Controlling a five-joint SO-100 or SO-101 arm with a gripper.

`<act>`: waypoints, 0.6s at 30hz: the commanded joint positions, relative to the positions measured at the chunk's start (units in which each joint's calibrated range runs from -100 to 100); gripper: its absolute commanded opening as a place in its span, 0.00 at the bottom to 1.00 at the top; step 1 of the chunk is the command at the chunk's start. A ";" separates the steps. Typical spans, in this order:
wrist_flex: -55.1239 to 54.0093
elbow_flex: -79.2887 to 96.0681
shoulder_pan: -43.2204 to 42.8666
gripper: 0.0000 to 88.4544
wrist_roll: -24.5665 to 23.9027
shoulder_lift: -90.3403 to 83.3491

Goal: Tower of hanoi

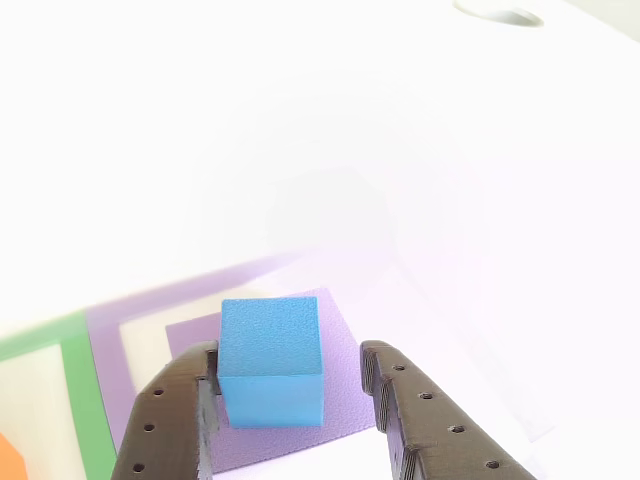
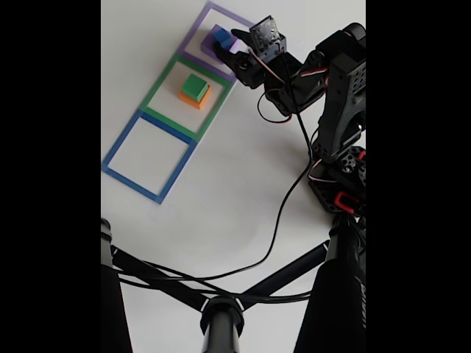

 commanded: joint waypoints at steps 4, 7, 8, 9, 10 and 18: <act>-1.43 -0.99 -0.81 0.08 0.00 -0.55; -1.43 -1.17 -0.91 0.06 0.00 -0.55; -1.43 -1.17 -0.91 0.06 0.00 -0.55; -1.43 -1.17 -0.91 0.05 0.00 -0.55; -1.43 -1.17 -1.00 0.05 0.00 -0.55; 1.49 1.19 -2.25 0.04 0.00 -7.90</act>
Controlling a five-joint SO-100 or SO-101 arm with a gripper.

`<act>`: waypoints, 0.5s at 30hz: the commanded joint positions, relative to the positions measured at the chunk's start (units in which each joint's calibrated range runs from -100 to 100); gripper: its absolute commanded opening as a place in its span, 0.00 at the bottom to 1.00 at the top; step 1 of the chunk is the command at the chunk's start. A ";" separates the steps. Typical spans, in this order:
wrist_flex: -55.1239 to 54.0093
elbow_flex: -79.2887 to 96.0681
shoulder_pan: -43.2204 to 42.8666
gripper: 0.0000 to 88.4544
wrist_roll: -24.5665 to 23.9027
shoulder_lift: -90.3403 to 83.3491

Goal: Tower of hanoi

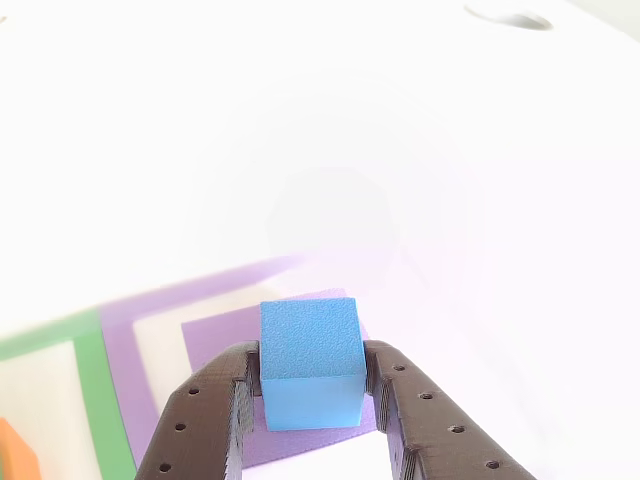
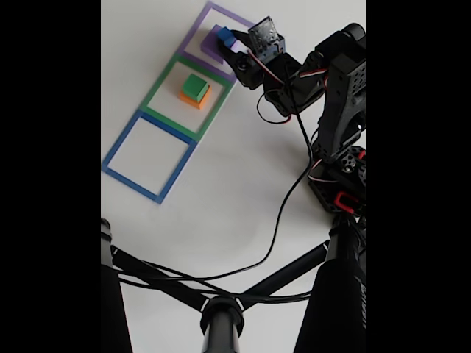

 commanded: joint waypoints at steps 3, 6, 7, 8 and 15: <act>10.64 1.57 -2.01 0.04 0.00 -16.85; 23.27 1.20 -2.68 0.04 0.00 -27.83; 28.53 0.75 -2.96 0.04 0.00 -32.19; 33.88 0.11 -3.06 0.04 0.00 -36.14; 74.45 -14.07 -4.59 0.04 0.00 -56.17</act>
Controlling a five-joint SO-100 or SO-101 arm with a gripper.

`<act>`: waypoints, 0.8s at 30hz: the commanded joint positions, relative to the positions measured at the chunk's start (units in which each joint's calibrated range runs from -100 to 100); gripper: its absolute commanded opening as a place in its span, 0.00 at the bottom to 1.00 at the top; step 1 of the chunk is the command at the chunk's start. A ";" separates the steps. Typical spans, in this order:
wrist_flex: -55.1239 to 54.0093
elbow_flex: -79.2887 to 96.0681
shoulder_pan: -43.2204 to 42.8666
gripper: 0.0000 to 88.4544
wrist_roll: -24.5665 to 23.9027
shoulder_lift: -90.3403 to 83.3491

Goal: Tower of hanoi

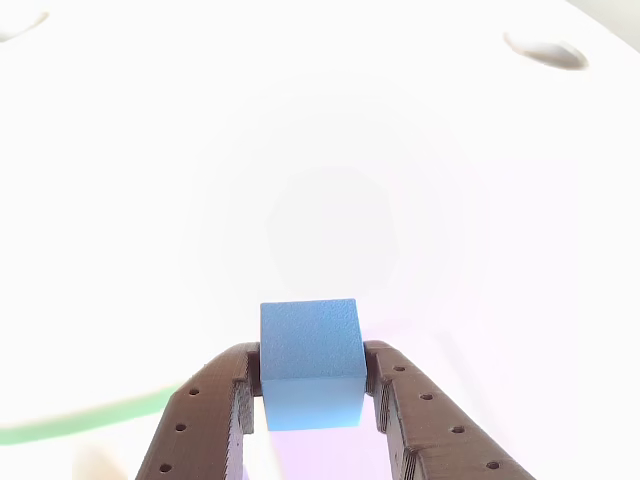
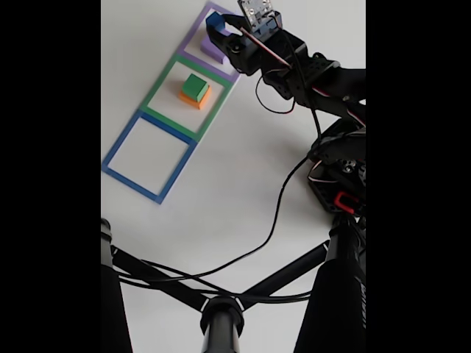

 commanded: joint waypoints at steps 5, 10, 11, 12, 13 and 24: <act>44.15 -27.26 -3.02 0.04 0.00 -11.69; 60.75 -42.63 -5.70 0.04 0.00 -11.69; 64.64 -46.08 -6.47 0.04 0.00 -11.53; 68.44 -49.45 -7.04 0.04 0.00 -11.36; 72.73 -53.26 -7.81 0.04 0.00 -11.20; 92.17 -71.08 -16.82 0.04 0.00 -9.35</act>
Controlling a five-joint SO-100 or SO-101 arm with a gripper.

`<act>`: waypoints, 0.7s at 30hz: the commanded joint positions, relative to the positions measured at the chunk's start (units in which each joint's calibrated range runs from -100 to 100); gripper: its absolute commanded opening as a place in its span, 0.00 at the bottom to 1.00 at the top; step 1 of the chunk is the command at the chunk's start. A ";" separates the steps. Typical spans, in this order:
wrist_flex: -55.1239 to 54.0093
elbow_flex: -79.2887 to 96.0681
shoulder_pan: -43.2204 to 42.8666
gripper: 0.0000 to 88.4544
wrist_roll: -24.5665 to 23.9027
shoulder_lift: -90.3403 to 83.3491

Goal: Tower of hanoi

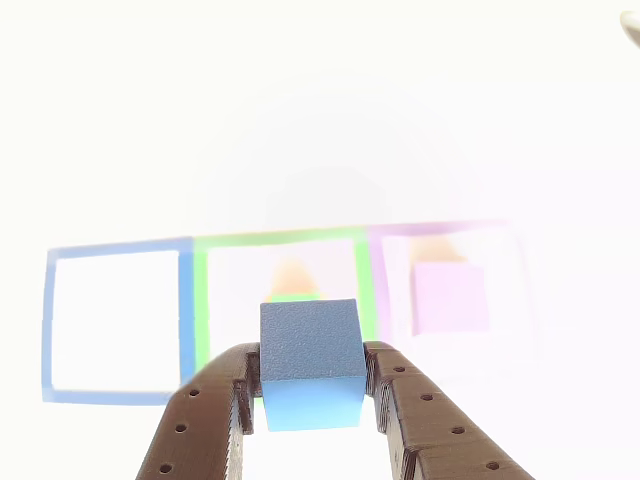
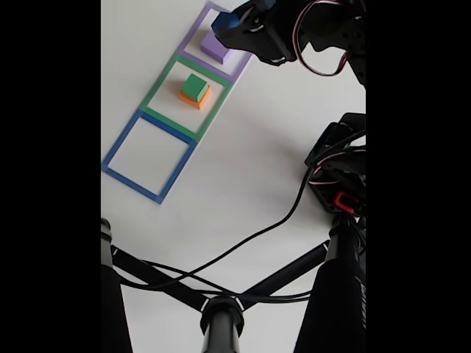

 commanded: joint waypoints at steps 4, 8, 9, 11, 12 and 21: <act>-4.59 5.22 -4.25 0.05 0.00 -1.20; -16.73 20.04 -4.44 0.05 0.00 -4.43; -20.14 23.76 -4.44 0.05 0.00 -5.24; -26.69 31.40 -4.06 0.05 0.00 -6.86; -29.93 34.95 -3.87 0.04 0.00 -7.50; -58.27 59.95 -4.06 0.04 0.00 -11.38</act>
